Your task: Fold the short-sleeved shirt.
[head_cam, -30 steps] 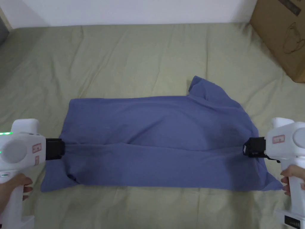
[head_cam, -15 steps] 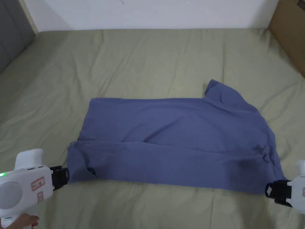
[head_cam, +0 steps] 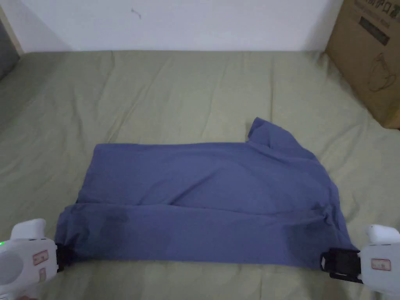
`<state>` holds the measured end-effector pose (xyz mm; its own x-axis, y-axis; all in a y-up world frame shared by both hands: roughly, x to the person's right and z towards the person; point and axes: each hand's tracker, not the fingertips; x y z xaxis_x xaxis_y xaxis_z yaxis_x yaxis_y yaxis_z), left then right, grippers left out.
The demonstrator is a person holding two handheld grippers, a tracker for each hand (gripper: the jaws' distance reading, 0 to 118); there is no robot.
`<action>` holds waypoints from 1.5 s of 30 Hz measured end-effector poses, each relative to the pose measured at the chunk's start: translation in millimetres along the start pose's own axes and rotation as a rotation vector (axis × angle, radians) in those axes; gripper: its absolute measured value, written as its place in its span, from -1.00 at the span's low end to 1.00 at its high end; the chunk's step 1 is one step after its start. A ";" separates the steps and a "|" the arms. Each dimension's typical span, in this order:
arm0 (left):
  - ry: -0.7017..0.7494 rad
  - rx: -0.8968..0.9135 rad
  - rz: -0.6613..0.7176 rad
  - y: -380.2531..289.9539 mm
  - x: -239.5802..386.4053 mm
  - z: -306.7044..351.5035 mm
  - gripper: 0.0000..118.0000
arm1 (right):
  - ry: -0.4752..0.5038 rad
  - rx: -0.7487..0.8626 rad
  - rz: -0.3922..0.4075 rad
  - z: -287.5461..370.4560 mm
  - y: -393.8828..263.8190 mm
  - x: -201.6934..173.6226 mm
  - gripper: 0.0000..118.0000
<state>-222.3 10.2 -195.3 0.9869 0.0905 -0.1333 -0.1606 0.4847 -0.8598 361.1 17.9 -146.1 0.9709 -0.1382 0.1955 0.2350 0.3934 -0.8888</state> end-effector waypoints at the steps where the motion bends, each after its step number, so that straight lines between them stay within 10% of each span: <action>1: 0.008 0.008 -0.013 0.3 2.2 2.6 -0.87 | -0.014 -0.012 -0.022 -8.7 3.9 3.0 0.58; 4: 0.017 0.025 -0.046 2.8 10.8 12.5 -0.87 | -0.009 -0.116 -0.165 -31.2 9.1 6.9 0.45; 6: 0.017 0.030 -0.066 6.4 12.4 19.8 -0.87 | -0.076 -0.096 -0.024 -28.8 11.2 -7.4 0.36; 10: 0.018 0.049 -0.096 13.1 11.5 34.7 -0.87 | 0.023 -0.061 0.009 -13.1 15.6 -18.4 -0.65; 13: 0.010 0.064 -0.104 14.6 10.3 43.3 -0.87 | 0.065 -0.065 -0.109 -13.1 18.8 -6.6 -0.79; 34: -0.002 -0.032 -0.101 -92.2 -15.6 83.6 -0.87 | 0.053 -0.060 -0.093 54.9 -79.6 23.9 -0.79; 37: 0.071 -0.066 -0.100 -97.0 -16.5 85.1 0.12 | -0.159 -0.051 0.025 55.4 -81.2 12.9 0.18; 39: 0.070 -0.035 -0.121 -95.5 -16.4 93.4 0.55 | -0.211 0.019 0.120 64.1 -79.8 8.2 0.38; 43: 0.011 0.054 -0.034 -71.4 -14.3 113.5 0.46 | -0.153 0.066 0.103 82.5 -61.1 2.6 0.37; 45: -0.040 0.101 -0.015 -60.5 -7.7 117.6 -0.21 | -0.071 0.114 0.083 88.0 -53.1 0.2 0.06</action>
<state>-221.8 82.4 -84.3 0.9882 0.1160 -0.0996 -0.1484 0.5713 -0.8072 352.9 77.0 -62.4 0.9871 -0.0380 0.1556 0.1535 0.5020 -0.8511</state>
